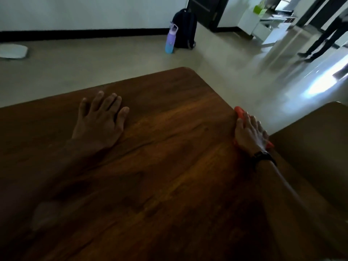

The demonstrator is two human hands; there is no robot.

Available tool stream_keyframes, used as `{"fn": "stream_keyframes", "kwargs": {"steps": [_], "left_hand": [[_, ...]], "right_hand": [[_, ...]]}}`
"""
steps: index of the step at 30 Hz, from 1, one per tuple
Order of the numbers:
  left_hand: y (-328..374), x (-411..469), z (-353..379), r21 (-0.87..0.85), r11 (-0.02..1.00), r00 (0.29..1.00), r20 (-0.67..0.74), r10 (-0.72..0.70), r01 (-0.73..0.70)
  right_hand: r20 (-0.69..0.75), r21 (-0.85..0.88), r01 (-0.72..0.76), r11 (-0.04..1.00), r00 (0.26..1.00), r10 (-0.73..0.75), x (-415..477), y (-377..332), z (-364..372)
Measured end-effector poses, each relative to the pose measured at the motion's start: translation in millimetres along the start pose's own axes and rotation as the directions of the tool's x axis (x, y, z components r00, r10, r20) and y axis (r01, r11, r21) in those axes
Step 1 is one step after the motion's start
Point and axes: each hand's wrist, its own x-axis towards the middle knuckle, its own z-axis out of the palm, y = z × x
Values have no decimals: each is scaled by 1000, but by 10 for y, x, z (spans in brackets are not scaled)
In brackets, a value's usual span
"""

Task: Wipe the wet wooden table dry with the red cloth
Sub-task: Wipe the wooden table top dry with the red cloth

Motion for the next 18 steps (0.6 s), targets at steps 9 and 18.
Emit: {"fn": "stream_keyframes", "kwargs": {"steps": [9, 18], "left_hand": [[-47, 80, 21, 5, 1000, 1000, 10, 24, -24], [2, -75, -183, 22, 999, 996, -75, -41, 43]], "right_hand": [[-7, 6, 211, 977, 977, -211, 474, -994, 190], [97, -25, 251, 968, 964, -248, -372, -524, 124]]}}
